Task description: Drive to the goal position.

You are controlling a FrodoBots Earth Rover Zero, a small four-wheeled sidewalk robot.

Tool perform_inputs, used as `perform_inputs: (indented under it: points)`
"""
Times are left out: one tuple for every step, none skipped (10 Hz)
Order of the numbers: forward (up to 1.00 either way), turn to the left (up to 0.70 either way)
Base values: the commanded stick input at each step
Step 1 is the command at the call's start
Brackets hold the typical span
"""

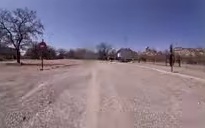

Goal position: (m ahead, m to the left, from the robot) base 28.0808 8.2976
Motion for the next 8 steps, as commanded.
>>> perform_inputs:
  points:
    - [1.00, 0.00]
    - [1.00, 0.00]
    - [1.00, 0.00]
    - [1.00, 0.00]
    - [1.00, 0.00]
    - [1.00, 0.00]
    - [1.00, 0.00]
    - [1.00, 0.00]
